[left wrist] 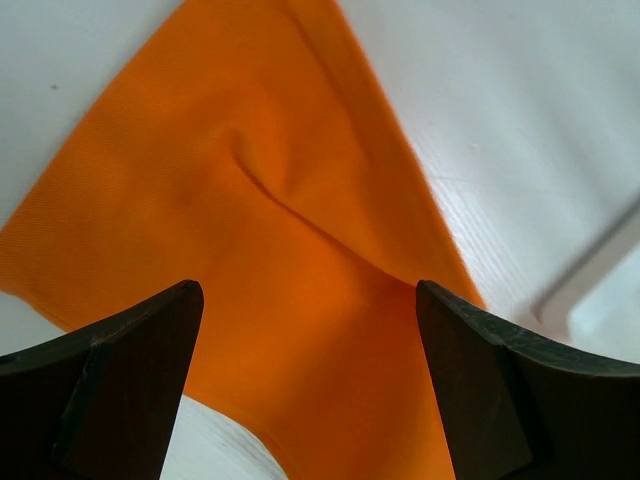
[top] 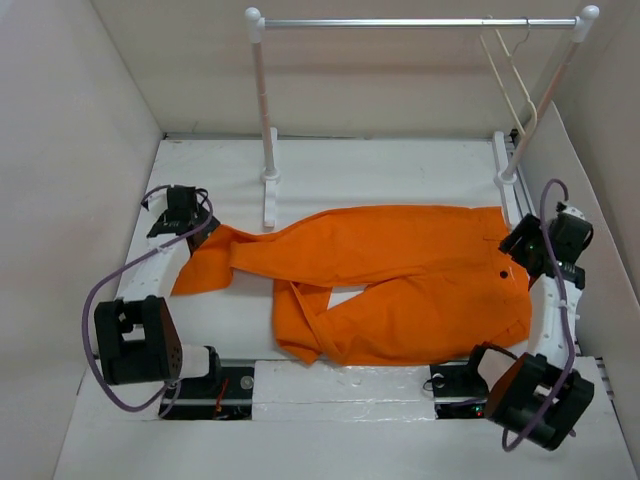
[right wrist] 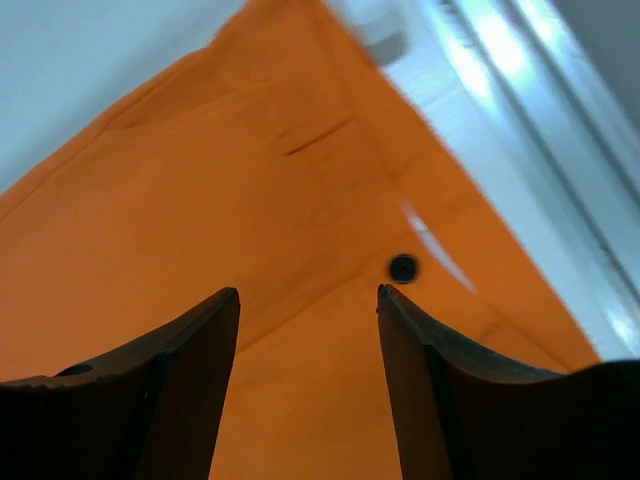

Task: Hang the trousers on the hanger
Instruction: Fold the trousers

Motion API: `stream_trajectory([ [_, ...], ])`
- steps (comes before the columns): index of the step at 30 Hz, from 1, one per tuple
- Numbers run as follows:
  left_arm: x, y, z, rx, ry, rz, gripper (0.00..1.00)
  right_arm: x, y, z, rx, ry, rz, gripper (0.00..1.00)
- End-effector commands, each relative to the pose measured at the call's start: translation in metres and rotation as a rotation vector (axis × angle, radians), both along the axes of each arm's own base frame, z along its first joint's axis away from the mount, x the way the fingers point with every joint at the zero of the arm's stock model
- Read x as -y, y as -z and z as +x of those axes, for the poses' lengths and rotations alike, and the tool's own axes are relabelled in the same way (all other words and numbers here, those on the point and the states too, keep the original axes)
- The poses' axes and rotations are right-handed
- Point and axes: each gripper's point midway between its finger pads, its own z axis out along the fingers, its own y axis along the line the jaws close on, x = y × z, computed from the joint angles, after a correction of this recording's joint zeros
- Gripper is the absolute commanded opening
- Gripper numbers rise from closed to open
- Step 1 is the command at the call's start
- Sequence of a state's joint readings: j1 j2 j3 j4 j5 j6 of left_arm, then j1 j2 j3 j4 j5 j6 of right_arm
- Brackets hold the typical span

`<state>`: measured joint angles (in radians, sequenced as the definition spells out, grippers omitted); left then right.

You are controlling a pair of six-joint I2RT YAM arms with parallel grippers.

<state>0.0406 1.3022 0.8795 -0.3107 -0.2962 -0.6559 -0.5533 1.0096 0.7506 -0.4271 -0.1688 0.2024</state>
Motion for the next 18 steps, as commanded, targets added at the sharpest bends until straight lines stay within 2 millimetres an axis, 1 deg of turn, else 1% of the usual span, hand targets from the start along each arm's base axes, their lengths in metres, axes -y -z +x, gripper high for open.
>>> stream_trajectory([
  [1, -0.016, 0.009, 0.002, -0.035, -0.042, 0.021, 0.84, -0.051, -0.024, 0.016, 0.107, -0.205, -0.008, 0.62],
  [2, -0.013, 0.007, 0.009, -0.018, -0.030, 0.006, 0.84, -0.068, -0.034, 0.021, 0.167, -0.273, -0.014, 0.45],
  [3, -0.012, 0.002, 0.019, 0.017, -0.019, 0.000, 0.85, -0.103, -0.025, 0.020, 0.177, -0.404, 0.033, 0.44],
  [4, -0.011, 0.009, 0.023, -0.005, -0.022, -0.011, 0.86, -0.121, -0.024, 0.019, 0.188, -0.472, 0.047, 0.43],
  [5, -0.011, 0.002, 0.034, 0.014, -0.024, -0.017, 0.87, -0.138, -0.022, 0.016, 0.189, -0.539, 0.052, 0.45],
  [6, -0.011, 0.003, 0.040, 0.015, -0.028, -0.023, 0.87, -0.166, -0.016, 0.009, 0.173, -0.639, 0.063, 0.47],
  [7, -0.011, 0.014, 0.045, -0.015, -0.033, -0.030, 0.88, -0.180, -0.011, 0.003, 0.163, -0.692, 0.065, 0.49],
  [8, -0.011, 0.010, 0.054, -0.005, -0.034, -0.033, 0.88, -0.193, -0.009, -0.002, 0.163, -0.744, 0.056, 0.54],
  [9, -0.011, 0.012, 0.058, -0.009, -0.037, -0.035, 0.88, -0.204, -0.007, -0.007, 0.161, -0.782, 0.052, 0.56],
  [10, -0.011, 0.022, 0.062, -0.031, -0.035, -0.039, 0.88, -0.225, -0.001, -0.019, 0.141, -0.857, 0.058, 0.58],
  [11, -0.011, 0.021, 0.069, -0.026, -0.026, -0.039, 0.88, -0.234, 0.002, -0.024, 0.133, -0.886, 0.060, 0.61],
  [12, -0.011, 0.035, 0.072, -0.062, -0.020, -0.038, 0.85, -0.238, 0.004, -0.025, 0.127, -0.894, 0.037, 0.62],
  [13, -0.011, 0.042, 0.073, -0.084, -0.015, -0.036, 0.83, -0.242, 0.008, -0.028, 0.109, -0.901, 0.028, 0.63],
  [14, -0.014, 0.043, 0.078, -0.096, -0.021, -0.026, 0.81, -0.253, 0.011, -0.033, 0.100, -0.932, 0.027, 0.64],
  [15, -0.014, 0.059, 0.075, -0.152, -0.021, -0.026, 0.70, -0.254, 0.013, -0.032, 0.092, -0.928, 0.015, 0.65],
  [16, -0.013, 0.068, 0.077, -0.176, 0.002, -0.025, 0.41, -0.262, 0.019, -0.032, 0.056, -0.953, 0.021, 0.67],
  [17, -0.013, 0.068, 0.077, -0.177, 0.002, -0.025, 0.40, -0.262, 0.016, -0.030, 0.064, -0.955, 0.019, 0.67],
  [18, -0.012, 0.071, 0.075, -0.182, 0.014, -0.023, 0.31, -0.267, 0.016, -0.030, 0.063, -0.975, 0.022, 0.68],
])
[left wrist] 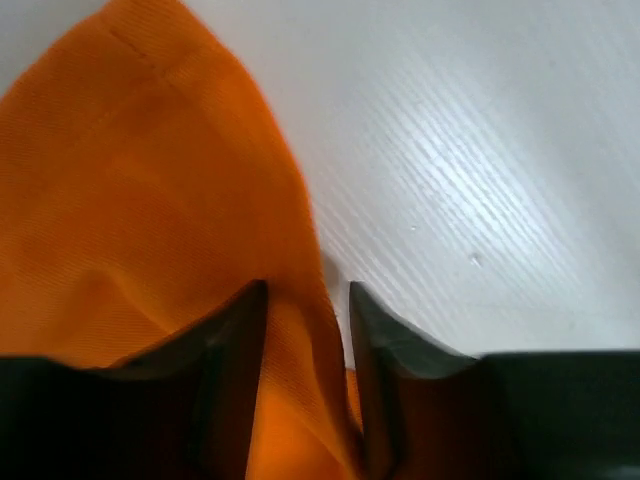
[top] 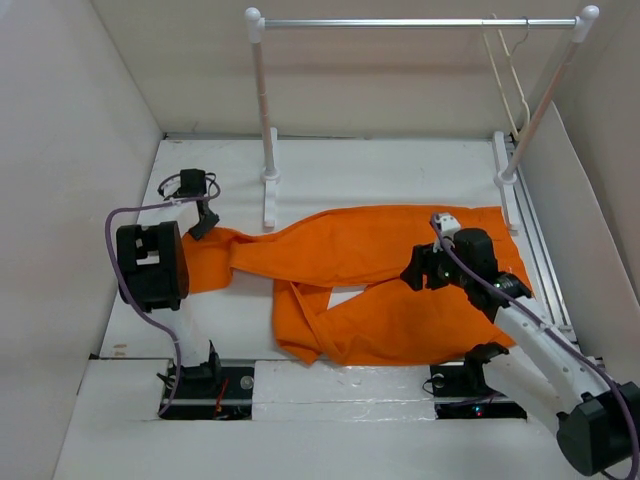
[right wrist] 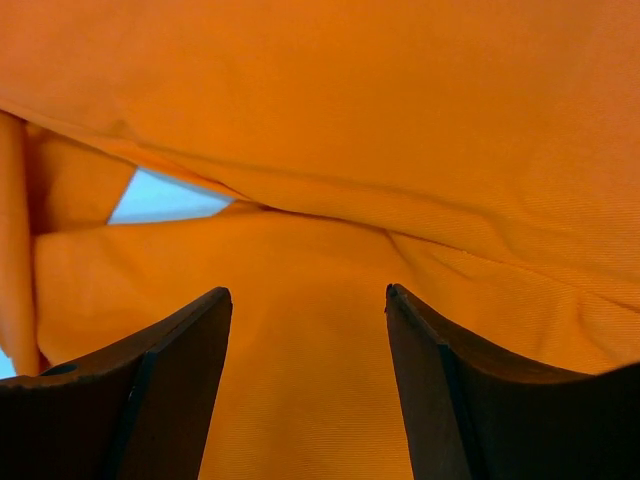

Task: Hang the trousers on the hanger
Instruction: Fold the trousers

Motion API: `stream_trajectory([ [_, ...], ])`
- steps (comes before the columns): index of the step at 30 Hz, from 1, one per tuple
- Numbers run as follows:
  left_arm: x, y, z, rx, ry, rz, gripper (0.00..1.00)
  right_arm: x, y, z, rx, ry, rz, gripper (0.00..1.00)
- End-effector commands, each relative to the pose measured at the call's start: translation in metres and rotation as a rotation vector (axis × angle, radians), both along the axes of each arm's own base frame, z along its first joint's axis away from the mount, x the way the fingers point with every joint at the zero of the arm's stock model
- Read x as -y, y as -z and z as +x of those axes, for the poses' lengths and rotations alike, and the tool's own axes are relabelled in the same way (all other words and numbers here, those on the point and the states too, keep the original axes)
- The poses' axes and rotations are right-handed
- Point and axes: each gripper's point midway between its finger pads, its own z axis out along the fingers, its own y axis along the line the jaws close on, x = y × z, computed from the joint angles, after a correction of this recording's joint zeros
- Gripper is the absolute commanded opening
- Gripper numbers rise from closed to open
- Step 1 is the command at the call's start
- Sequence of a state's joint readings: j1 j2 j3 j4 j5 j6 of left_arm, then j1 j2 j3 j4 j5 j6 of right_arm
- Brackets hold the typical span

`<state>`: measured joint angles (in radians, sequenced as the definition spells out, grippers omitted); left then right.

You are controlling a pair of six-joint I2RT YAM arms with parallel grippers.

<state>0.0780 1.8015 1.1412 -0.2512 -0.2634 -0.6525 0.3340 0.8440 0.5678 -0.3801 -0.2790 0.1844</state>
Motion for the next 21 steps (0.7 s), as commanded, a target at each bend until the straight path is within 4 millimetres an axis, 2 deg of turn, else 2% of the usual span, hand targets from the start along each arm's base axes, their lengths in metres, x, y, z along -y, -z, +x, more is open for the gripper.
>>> stream_trajectory([
  [1, -0.003, -0.006, 0.007, 0.010, 0.033, 0.011, 0.06, -0.005, -0.006, 0.015, 0.025, 0.013, -0.023, 0.69],
  [2, -0.002, -0.005, 0.008, 0.009, 0.038, 0.008, 0.00, -0.008, -0.002, 0.015, 0.009, 0.002, -0.036, 0.69],
  [5, -0.012, -0.014, 0.018, 0.013, 0.017, 0.036, 0.00, -0.015, -0.008, 0.019, 0.017, -0.018, -0.038, 0.70],
  [6, -0.024, -0.038, 0.037, 0.058, -0.010, 0.088, 0.00, -0.019, -0.012, 0.021, 0.027, -0.023, -0.036, 0.70],
  [7, -0.024, -0.034, 0.034, 0.037, -0.007, 0.088, 0.00, -0.018, -0.011, 0.021, 0.025, -0.022, -0.038, 0.70],
  [8, -0.028, -0.040, 0.039, 0.043, -0.019, 0.106, 0.00, -0.023, -0.014, 0.024, 0.043, -0.029, -0.028, 0.70],
  [9, -0.037, -0.062, 0.055, 0.086, -0.044, 0.146, 0.00, -0.022, -0.010, 0.027, 0.040, -0.020, -0.040, 0.70],
  [11, -0.042, -0.063, 0.067, 0.066, -0.039, 0.172, 0.00, -0.021, -0.008, 0.036, 0.043, -0.009, -0.062, 0.72],
  [12, -0.047, -0.085, 0.086, 0.114, -0.054, 0.194, 0.00, -0.022, -0.005, 0.040, 0.034, -0.009, -0.070, 0.73],
  [13, -0.049, -0.069, 0.090, 0.066, -0.050, 0.198, 0.00, -0.026, -0.002, 0.047, 0.013, -0.015, -0.084, 0.73],
  [14, -0.050, -0.071, 0.095, 0.059, -0.039, 0.206, 0.00, -0.027, -0.001, 0.052, 0.005, -0.018, -0.094, 0.74],
  [15, -0.051, -0.085, 0.110, 0.091, -0.025, 0.213, 0.02, -0.029, 0.000, 0.056, -0.003, -0.023, -0.101, 0.75],
  [16, -0.049, -0.074, 0.116, 0.067, 0.007, 0.209, 0.20, -0.031, 0.003, 0.061, -0.018, -0.024, -0.112, 0.75],
  [17, -0.048, -0.075, 0.119, 0.060, 0.027, 0.207, 0.33, -0.042, -0.008, 0.064, 0.003, -0.052, -0.107, 0.76],
  [18, -0.051, -0.086, 0.126, 0.072, 0.033, 0.223, 0.49, -0.048, -0.011, 0.064, 0.009, -0.066, -0.105, 0.76],
  [19, -0.053, -0.090, 0.122, 0.062, 0.036, 0.217, 0.72, -0.054, -0.016, 0.064, 0.018, -0.083, -0.099, 0.76],
  [20, -0.050, -0.097, 0.121, 0.078, 0.047, 0.202, 0.77, -0.063, -0.024, 0.064, 0.036, -0.107, -0.090, 0.75],
  [21, -0.042, -0.087, 0.109, 0.060, 0.065, 0.167, 0.78, -0.081, -0.029, 0.055, 0.047, -0.170, -0.083, 0.71],
])
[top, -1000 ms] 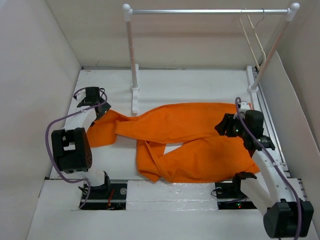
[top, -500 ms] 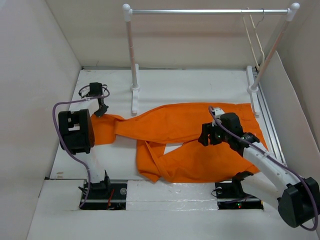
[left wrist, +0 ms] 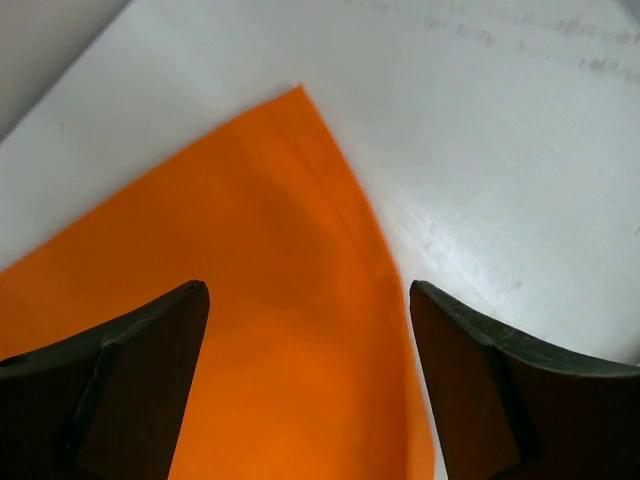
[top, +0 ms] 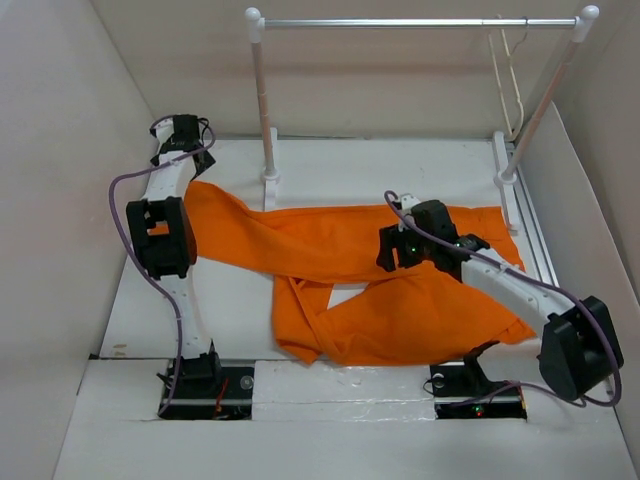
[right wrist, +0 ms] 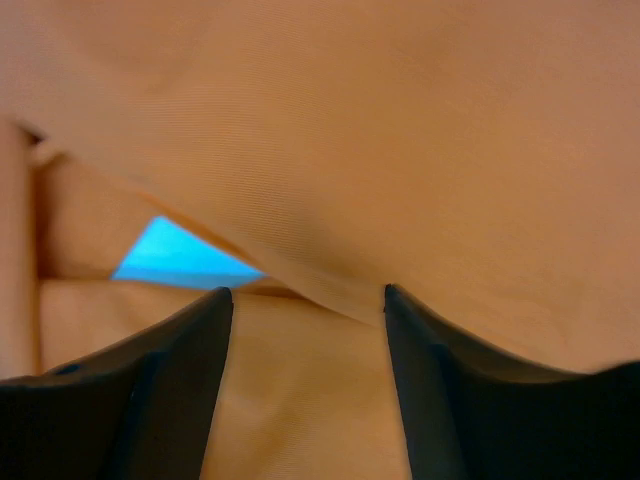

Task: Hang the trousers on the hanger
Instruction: Fold the trousers

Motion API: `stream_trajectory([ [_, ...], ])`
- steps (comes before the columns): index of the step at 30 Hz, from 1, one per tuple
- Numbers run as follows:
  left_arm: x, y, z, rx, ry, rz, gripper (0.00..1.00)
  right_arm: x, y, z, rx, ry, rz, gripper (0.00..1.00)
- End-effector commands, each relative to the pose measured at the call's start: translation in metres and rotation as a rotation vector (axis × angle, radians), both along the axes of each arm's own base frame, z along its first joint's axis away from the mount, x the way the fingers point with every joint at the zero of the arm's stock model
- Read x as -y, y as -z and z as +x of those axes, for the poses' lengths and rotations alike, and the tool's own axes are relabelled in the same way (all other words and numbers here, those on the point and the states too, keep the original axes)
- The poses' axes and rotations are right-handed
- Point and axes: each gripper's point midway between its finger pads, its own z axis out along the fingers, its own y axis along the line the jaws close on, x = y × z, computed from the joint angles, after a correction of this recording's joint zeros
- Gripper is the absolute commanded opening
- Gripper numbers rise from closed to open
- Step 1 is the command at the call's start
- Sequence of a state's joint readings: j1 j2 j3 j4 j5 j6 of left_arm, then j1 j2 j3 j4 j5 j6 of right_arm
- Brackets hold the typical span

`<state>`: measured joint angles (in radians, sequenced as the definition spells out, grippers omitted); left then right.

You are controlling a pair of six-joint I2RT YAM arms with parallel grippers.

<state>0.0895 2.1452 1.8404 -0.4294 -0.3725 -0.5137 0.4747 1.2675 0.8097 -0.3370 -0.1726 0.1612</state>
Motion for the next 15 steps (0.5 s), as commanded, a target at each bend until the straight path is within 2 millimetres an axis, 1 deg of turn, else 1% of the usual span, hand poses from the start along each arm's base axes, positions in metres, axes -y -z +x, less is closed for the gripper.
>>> stream_trajectory([
  [1, 0.001, -0.050, -0.029, 0.046, 0.039, -0.007, 0.78, -0.046, -0.048, 0.001, 0.130, -0.135, 0.061, 0.67],
  [2, 0.014, -0.057, -0.034, 0.074, 0.072, -0.021, 0.78, -0.057, -0.047, -0.007, 0.119, -0.174, 0.057, 0.50],
  [3, 0.035, -0.045, -0.051, 0.054, 0.124, -0.041, 0.76, -0.081, -0.052, -0.024, 0.120, -0.260, 0.076, 0.29],
  [4, 0.048, -0.075, -0.065, 0.118, 0.160, -0.040, 0.70, -0.092, -0.053, -0.033, 0.112, -0.297, 0.086, 0.12],
  [5, 0.065, -0.053, -0.086, 0.067, 0.203, -0.058, 0.66, -0.105, -0.054, -0.042, 0.101, -0.325, 0.113, 0.00],
  [6, 0.089, -0.056, -0.098, 0.073, 0.261, -0.060, 0.64, -0.120, -0.050, -0.052, 0.076, -0.375, 0.132, 0.00],
  [7, 0.098, -0.075, -0.114, 0.124, 0.269, -0.070, 0.57, -0.140, -0.050, -0.069, 0.068, -0.437, 0.148, 0.00],
  [8, 0.104, -0.070, -0.128, 0.120, 0.279, -0.085, 0.56, -0.152, -0.050, -0.074, 0.063, -0.452, 0.161, 0.16],
  [9, 0.112, -0.045, -0.150, 0.077, 0.303, -0.135, 0.56, -0.161, -0.035, -0.077, 0.040, -0.460, 0.129, 0.32],
  [10, 0.114, -0.057, -0.164, 0.130, 0.307, -0.154, 0.56, -0.179, -0.042, -0.084, 0.049, -0.498, 0.134, 0.48],
  [11, 0.115, -0.052, -0.175, 0.133, 0.298, -0.168, 0.56, -0.186, -0.036, -0.087, 0.033, -0.509, 0.115, 0.64],
  [12, 0.111, -0.036, -0.191, 0.105, 0.282, -0.183, 0.56, -0.194, -0.032, -0.088, 0.029, -0.518, 0.105, 0.68],
  [13, 0.104, -0.047, -0.200, 0.140, 0.263, -0.187, 0.56, -0.207, -0.022, -0.085, 0.012, -0.522, 0.086, 0.70],
  [14, 0.102, -0.047, -0.206, 0.147, 0.251, -0.198, 0.56, -0.214, -0.016, -0.085, -0.001, -0.523, 0.083, 0.70],
  [15, 0.104, -0.044, -0.215, 0.141, 0.257, -0.212, 0.56, -0.220, -0.010, -0.083, -0.016, -0.523, 0.078, 0.70],
])
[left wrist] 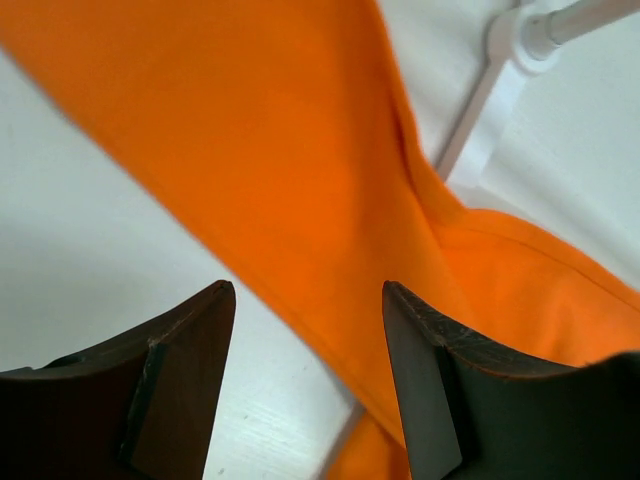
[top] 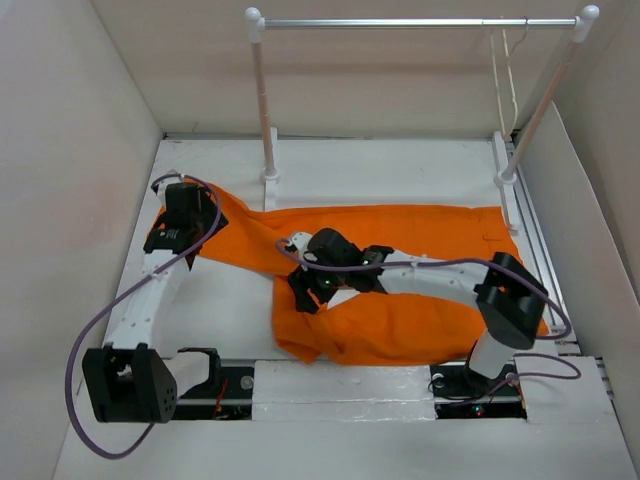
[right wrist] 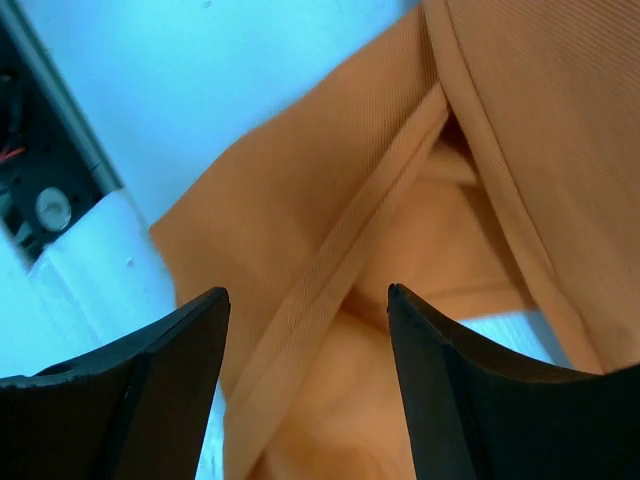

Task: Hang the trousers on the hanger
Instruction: Fold the trousers

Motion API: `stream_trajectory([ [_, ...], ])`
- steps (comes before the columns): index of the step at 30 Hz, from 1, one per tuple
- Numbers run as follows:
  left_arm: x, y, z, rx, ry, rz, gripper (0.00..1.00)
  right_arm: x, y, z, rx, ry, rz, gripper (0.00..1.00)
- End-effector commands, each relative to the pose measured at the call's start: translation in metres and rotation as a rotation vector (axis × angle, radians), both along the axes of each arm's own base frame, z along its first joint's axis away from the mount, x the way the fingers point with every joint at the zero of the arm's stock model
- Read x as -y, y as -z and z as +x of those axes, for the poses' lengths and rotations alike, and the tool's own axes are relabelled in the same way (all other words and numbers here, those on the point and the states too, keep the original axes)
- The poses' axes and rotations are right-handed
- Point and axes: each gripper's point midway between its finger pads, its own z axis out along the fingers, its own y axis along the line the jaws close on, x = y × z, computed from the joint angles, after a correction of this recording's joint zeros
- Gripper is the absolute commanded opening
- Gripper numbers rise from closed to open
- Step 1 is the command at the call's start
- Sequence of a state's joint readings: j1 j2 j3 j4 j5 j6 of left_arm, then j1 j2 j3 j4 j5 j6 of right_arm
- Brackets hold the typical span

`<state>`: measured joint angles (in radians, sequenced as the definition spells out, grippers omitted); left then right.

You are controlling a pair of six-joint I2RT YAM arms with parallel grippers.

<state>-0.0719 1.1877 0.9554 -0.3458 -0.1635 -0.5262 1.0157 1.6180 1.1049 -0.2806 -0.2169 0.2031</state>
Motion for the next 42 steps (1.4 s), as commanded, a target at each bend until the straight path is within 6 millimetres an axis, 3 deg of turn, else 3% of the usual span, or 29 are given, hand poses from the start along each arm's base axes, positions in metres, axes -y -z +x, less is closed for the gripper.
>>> stream_trajectory([
  [1, -0.004, 0.002, -0.020, 0.014, -0.026, -0.061, 0.56, -0.033, 0.006, 0.013, 0.002, 0.017, 0.014, 0.70],
  [2, -0.003, -0.004, -0.022, 0.034, -0.020, -0.067, 0.56, -0.044, 0.003, 0.016, 0.011, 0.023, 0.029, 0.69],
  [6, 0.001, -0.025, -0.029, 0.085, 0.007, -0.072, 0.56, -0.053, 0.022, 0.034, 0.015, 0.114, -0.012, 0.62],
  [7, 0.000, -0.027, -0.029, 0.087, 0.012, -0.066, 0.56, -0.051, 0.037, 0.035, 0.014, 0.140, -0.052, 0.42],
  [8, 0.001, -0.030, -0.028, 0.093, 0.014, -0.067, 0.56, -0.051, 0.037, 0.035, 0.014, 0.140, -0.053, 0.42],
  [10, 0.002, -0.035, -0.028, 0.101, 0.024, -0.067, 0.56, -0.052, 0.039, 0.032, 0.010, 0.140, -0.060, 0.03],
  [11, 0.003, -0.038, -0.028, 0.108, 0.030, -0.069, 0.56, -0.057, 0.036, 0.023, 0.013, 0.111, -0.057, 0.00],
  [12, 0.002, -0.044, -0.027, 0.124, 0.032, -0.063, 0.56, -0.062, 0.019, 0.019, 0.040, 0.094, -0.033, 0.00],
  [14, -0.002, -0.049, -0.026, 0.134, 0.023, -0.038, 0.58, -0.070, -0.004, -0.014, 0.073, -0.030, -0.027, 0.00],
  [16, -0.006, -0.044, -0.025, 0.111, 0.015, -0.016, 0.59, -0.086, -0.056, -0.069, 0.048, -0.265, 0.088, 0.00],
  [17, -0.008, -0.035, -0.024, 0.083, 0.012, -0.002, 0.60, -0.078, -0.083, -0.104, 0.039, -0.455, 0.133, 0.00],
  [18, -0.010, -0.031, -0.024, 0.070, 0.007, 0.004, 0.60, -0.075, -0.089, -0.123, 0.032, -0.548, 0.132, 0.00],
  [19, -0.010, -0.026, -0.024, 0.058, 0.005, 0.007, 0.60, -0.071, -0.131, -0.137, 0.100, -0.633, 0.199, 0.00],
  [20, -0.012, -0.023, -0.023, 0.052, -0.004, 0.010, 0.60, -0.058, -0.144, -0.158, 0.142, -0.733, 0.199, 0.00],
  [21, -0.012, -0.020, -0.021, 0.045, -0.008, 0.011, 0.61, -0.050, -0.162, -0.162, 0.171, -0.758, 0.234, 0.00],
  [22, -0.012, -0.020, -0.020, 0.045, -0.009, 0.010, 0.61, -0.036, -0.198, -0.163, 0.242, -0.753, 0.312, 0.00],
  [24, -0.013, -0.024, -0.017, 0.048, -0.011, 0.014, 0.62, -0.021, -0.208, -0.138, 0.291, -0.662, 0.351, 0.00],
  [25, -0.013, -0.025, -0.016, 0.048, -0.013, 0.014, 0.62, -0.008, -0.229, -0.122, 0.347, -0.598, 0.411, 0.00],
  [26, -0.012, -0.031, -0.014, 0.060, -0.009, 0.010, 0.62, 0.008, -0.197, -0.082, 0.311, -0.463, 0.347, 0.00],
  [29, -0.009, -0.031, -0.014, 0.052, 0.001, -0.002, 0.63, 0.045, -0.168, -0.019, 0.304, -0.206, 0.300, 0.00],
  [30, -0.008, -0.031, -0.015, 0.050, 0.005, -0.007, 0.63, 0.077, -0.128, 0.021, 0.283, -0.042, 0.206, 0.00],
  [32, -0.004, -0.024, -0.018, 0.035, 0.020, -0.021, 0.63, 0.114, -0.092, 0.055, 0.207, 0.181, 0.133, 0.00],
  [33, 0.000, -0.023, -0.018, 0.034, 0.037, -0.024, 0.63, 0.129, -0.062, 0.061, 0.139, 0.224, 0.093, 0.01],
  [34, 0.000, -0.020, -0.019, 0.027, 0.043, -0.017, 0.63, 0.144, -0.055, 0.080, 0.123, 0.277, 0.099, 0.09],
  [35, 0.002, -0.014, -0.019, 0.011, 0.051, -0.001, 0.63, 0.148, -0.047, 0.085, 0.101, 0.285, 0.094, 0.32],
  [36, 0.003, -0.009, -0.019, -0.011, 0.054, 0.009, 0.64, 0.148, -0.031, 0.091, 0.064, 0.303, 0.067, 0.42],
  [37, 0.001, -0.006, -0.019, -0.027, 0.050, 0.021, 0.64, 0.146, -0.031, 0.097, 0.053, 0.307, 0.050, 0.52],
  [39, -0.003, -0.013, -0.014, -0.035, 0.042, 0.042, 0.64, 0.155, -0.019, 0.109, 0.039, 0.334, -0.090, 0.59],
  [42, -0.006, -0.031, -0.010, 0.007, 0.037, 0.061, 0.62, 0.135, -0.062, 0.106, 0.167, 0.304, -0.149, 0.60],
])
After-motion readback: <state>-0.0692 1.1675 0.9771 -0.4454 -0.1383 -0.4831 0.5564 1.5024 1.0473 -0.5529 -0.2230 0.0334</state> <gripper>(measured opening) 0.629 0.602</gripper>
